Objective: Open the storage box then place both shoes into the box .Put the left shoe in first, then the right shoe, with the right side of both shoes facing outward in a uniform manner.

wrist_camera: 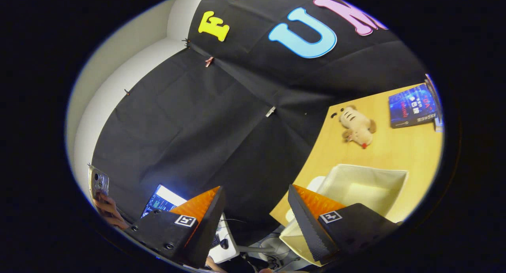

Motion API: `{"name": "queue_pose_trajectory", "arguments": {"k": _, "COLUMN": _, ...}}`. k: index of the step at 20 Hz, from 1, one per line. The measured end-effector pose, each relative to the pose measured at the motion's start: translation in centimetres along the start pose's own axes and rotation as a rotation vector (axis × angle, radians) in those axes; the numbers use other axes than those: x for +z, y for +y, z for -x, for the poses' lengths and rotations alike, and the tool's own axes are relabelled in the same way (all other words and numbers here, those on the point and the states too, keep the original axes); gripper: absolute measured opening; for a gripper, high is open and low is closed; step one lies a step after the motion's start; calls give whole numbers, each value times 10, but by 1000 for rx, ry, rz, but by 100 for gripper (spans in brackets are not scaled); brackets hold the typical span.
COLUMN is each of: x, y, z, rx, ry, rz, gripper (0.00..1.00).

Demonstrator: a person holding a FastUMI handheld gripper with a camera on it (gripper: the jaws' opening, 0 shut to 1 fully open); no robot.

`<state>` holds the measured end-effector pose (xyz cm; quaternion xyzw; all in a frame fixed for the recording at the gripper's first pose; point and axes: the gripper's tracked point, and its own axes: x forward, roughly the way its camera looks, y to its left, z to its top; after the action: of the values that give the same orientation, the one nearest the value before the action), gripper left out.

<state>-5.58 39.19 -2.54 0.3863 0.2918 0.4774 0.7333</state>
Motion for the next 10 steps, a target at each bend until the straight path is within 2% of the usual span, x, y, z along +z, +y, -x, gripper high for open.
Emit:
{"name": "queue_pose_trajectory", "arguments": {"k": 6, "x": 22, "y": -76, "z": 86, "rx": -248, "ry": -96, "rz": 58, "gripper": 97}}
{"name": "queue_pose_trajectory", "arguments": {"k": 10, "x": 19, "y": -145, "z": 140, "rx": -446, "ry": -107, "rz": 26, "gripper": 97}}
